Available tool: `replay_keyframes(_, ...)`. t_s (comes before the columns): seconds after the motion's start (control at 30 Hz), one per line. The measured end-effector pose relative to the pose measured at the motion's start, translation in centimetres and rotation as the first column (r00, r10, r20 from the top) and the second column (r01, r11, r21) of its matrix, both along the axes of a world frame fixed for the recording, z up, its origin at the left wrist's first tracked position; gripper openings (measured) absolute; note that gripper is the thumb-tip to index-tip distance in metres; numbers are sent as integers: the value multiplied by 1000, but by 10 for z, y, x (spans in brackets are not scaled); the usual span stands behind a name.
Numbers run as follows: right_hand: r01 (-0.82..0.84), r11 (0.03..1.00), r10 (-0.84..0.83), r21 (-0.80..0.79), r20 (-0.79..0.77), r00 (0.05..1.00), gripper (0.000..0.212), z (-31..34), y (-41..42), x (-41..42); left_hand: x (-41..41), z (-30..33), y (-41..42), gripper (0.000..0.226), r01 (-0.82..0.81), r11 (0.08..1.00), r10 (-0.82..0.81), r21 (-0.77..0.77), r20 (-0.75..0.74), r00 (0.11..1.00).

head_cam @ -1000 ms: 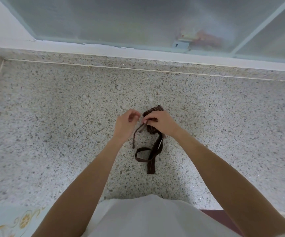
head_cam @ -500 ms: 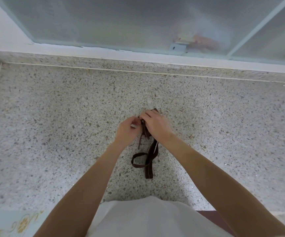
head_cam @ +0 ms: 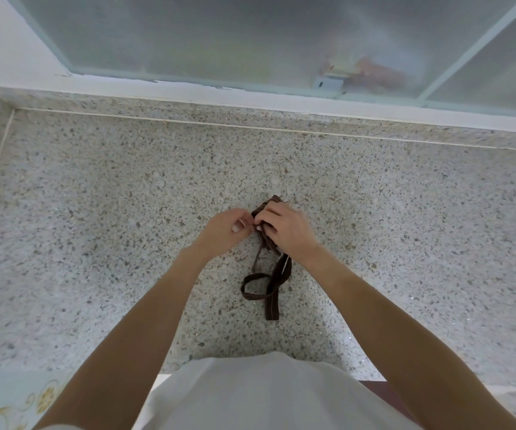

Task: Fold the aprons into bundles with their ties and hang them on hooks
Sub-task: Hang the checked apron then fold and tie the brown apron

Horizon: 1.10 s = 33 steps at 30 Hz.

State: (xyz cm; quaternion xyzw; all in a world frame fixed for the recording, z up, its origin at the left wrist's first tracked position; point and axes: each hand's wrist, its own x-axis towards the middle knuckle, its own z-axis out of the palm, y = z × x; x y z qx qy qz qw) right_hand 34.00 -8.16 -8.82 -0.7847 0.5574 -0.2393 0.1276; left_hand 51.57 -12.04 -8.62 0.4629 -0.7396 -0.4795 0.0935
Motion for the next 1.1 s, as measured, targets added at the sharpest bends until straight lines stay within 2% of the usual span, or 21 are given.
replay_keyframes(0.1,-29,999,29,18,42,999,21,-5,2,1,-3,6,0,17,126,987,-93,-103,276,957)
replay_keyframes(0.23,-31,991,12,129,145,989,17,-7,5,4,-2,3,2,27,149,986,-113,-75,359,927)
replay_keyframes(0.37,141,949,-218,282,266,939,11,-2,5,8,11,-4,0,25,214,971,-164,-108,355,921)
replay_keyframes(0.43,238,902,-352,361,293,889,10,1,5,10,19,-8,-1,24,268,945,-178,-186,396,901)
replay_keyframes(0.57,317,802,-519,505,328,789,12,8,2,15,29,-17,3,28,368,839,-148,-400,483,863)
replay_keyframes(0.63,342,708,-641,618,358,679,16,11,-1,16,31,-21,6,28,392,787,-121,-477,503,856)
replay_keyframes(0.7,337,618,-756,711,421,501,18,13,-3,16,32,-26,9,31,388,759,-93,-523,502,860)
replay_keyframes(0.8,313,541,-839,781,479,259,23,15,-3,21,39,-31,17,38,354,778,-59,-518,501,863)
replay_keyframes(0.87,337,505,-862,795,483,153,26,14,-1,28,44,-34,20,40,323,806,-41,-496,497,867)
replay_keyframes(0.9,370,506,-861,779,483,160,25,12,1,31,45,-35,21,41,315,821,-38,-476,505,862)
replay_keyframes(0.93,423,530,-847,735,480,227,23,9,3,32,45,-34,22,41,306,839,-34,-451,517,855)
replay_keyframes(1.0,480,627,-775,614,430,463,19,10,8,28,41,-31,25,37,243,882,-1,-403,515,857)
replay_keyframes(1.03,469,658,-743,589,405,533,20,14,10,22,38,-27,27,33,178,904,42,-388,495,868)
replay_keyframes(1.1,428,695,-702,577,418,577,25,24,17,9,33,-18,35,28,18,925,149,-379,407,901)
